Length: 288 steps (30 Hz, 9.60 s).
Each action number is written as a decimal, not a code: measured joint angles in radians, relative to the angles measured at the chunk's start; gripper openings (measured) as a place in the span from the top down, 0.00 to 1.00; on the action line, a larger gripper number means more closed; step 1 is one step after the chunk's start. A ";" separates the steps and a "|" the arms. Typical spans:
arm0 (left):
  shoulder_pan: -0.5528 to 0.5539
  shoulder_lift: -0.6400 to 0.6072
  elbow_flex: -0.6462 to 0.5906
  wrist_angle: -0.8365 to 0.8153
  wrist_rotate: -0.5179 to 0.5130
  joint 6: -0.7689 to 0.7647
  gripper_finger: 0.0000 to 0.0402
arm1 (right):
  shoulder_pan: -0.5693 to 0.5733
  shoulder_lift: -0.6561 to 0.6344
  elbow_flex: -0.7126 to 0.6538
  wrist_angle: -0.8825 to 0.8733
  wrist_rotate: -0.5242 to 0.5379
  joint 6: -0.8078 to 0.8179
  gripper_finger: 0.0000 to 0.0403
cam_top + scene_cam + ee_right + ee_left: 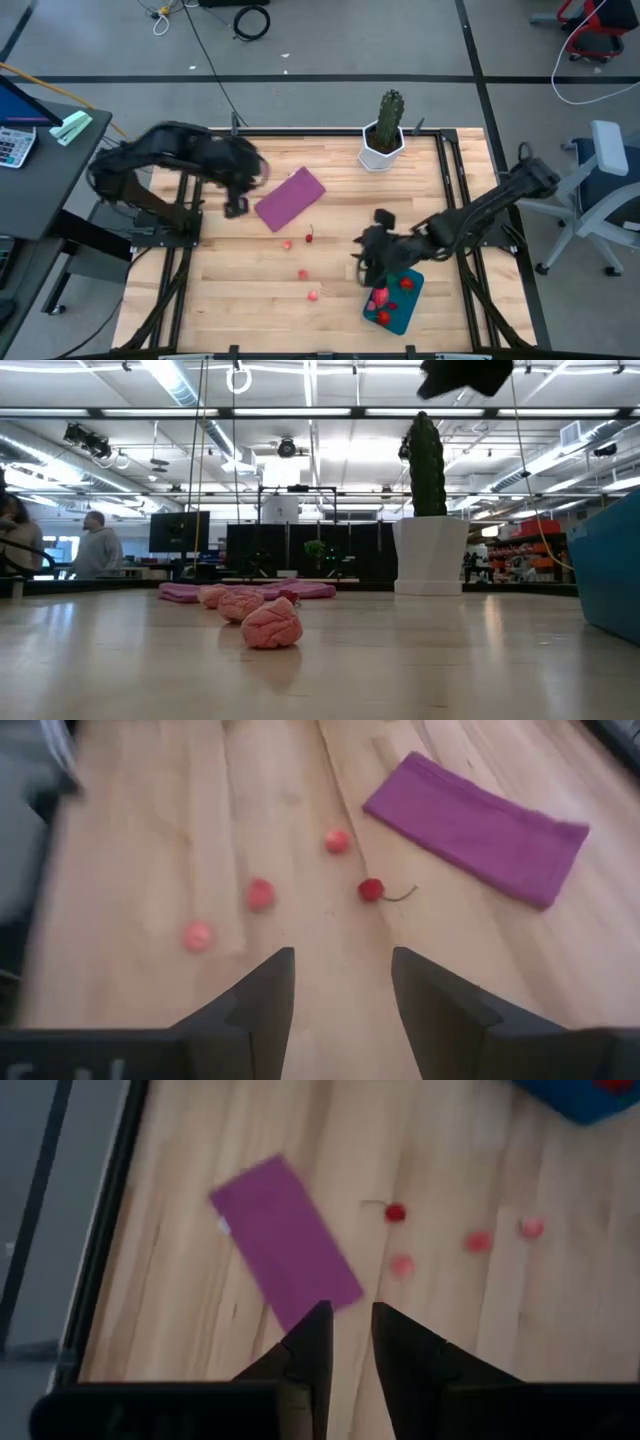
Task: Pick and placing Produce into tupperware
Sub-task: Put the cherry into the blue bin, then put the peach into the blue bin, then put the cherry into the blue bin
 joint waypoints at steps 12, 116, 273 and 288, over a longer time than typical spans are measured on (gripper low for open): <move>0.008 -0.207 -0.240 0.008 -0.114 -0.067 0.64 | -0.151 0.227 0.000 0.301 -0.124 -0.223 0.54; 0.131 -0.218 -0.466 0.172 -0.197 0.118 0.68 | -0.468 0.599 0.095 0.552 -0.435 -0.349 0.38; 0.132 -0.218 -0.465 0.226 -0.196 0.039 0.71 | 0.167 0.350 0.108 -0.426 -0.421 0.779 0.48; 0.049 -0.149 -0.778 0.690 -0.107 0.084 0.68 | 0.132 0.085 0.121 -0.454 0.249 0.695 0.49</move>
